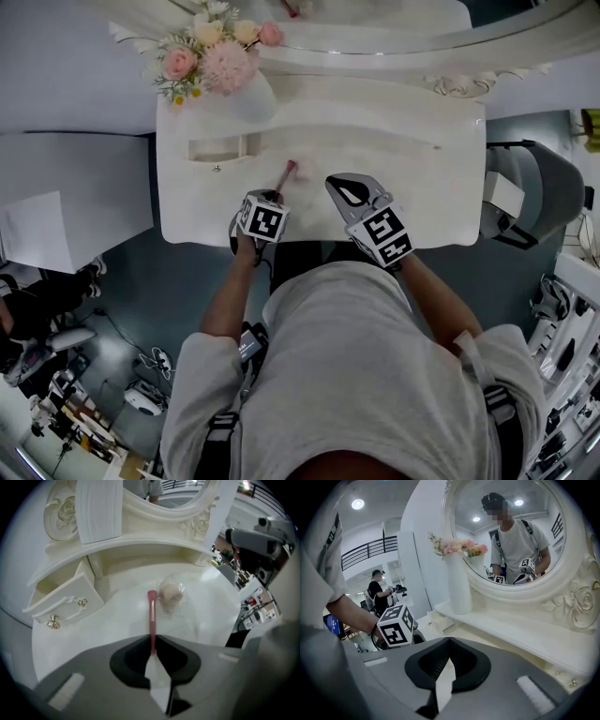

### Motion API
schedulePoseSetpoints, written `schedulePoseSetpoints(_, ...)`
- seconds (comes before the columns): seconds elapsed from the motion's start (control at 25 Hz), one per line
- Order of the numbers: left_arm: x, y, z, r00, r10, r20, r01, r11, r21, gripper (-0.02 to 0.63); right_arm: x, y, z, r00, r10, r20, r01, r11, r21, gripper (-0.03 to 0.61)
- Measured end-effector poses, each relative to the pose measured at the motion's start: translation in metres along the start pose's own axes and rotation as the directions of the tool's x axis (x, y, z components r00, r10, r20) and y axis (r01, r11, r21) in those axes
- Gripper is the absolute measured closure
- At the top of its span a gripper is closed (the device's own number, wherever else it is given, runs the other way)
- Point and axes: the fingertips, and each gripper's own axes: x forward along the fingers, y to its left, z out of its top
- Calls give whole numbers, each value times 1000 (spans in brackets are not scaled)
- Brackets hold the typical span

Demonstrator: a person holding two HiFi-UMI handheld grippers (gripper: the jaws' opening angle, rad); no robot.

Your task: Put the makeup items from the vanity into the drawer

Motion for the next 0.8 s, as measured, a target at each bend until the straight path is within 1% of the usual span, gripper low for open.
schedulePoseSetpoints(0.16, -7, 6, -3, 1000, 7, 1, -7, 994, 106, 577, 10, 3, 5, 1000, -15, -1, 15, 1000, 11, 580)
schedulePoseSetpoints(0.24, -12, 12, -1, 1000, 15, 12, -16, 991, 136, 577, 16, 5, 9, 1000, -16, -1, 16, 1000, 18, 580)
schedulePoseSetpoints(0.4, -23, 21, -2, 1000, 15, 23, -18, 987, 162, 577, 27, 14, 22, 1000, -3, 17, 2, 1000, 31, 580)
schedulePoseSetpoints(0.52, -31, 24, 0, 999, 22, 44, -30, 982, 185, 577, 30, 17, 31, 999, 6, 41, -6, 1000, 9, 580)
schedulePoseSetpoints(0.68, -48, 29, 0, 996, 64, 68, -77, 976, 204, 577, 29, 21, 36, 997, 41, 61, -40, 999, -7, 580)
schedulePoseSetpoints(0.8, -61, 33, 1, 992, 98, 77, -114, 964, 241, 577, 29, 22, 32, 997, 68, 49, -66, 997, -29, 580)
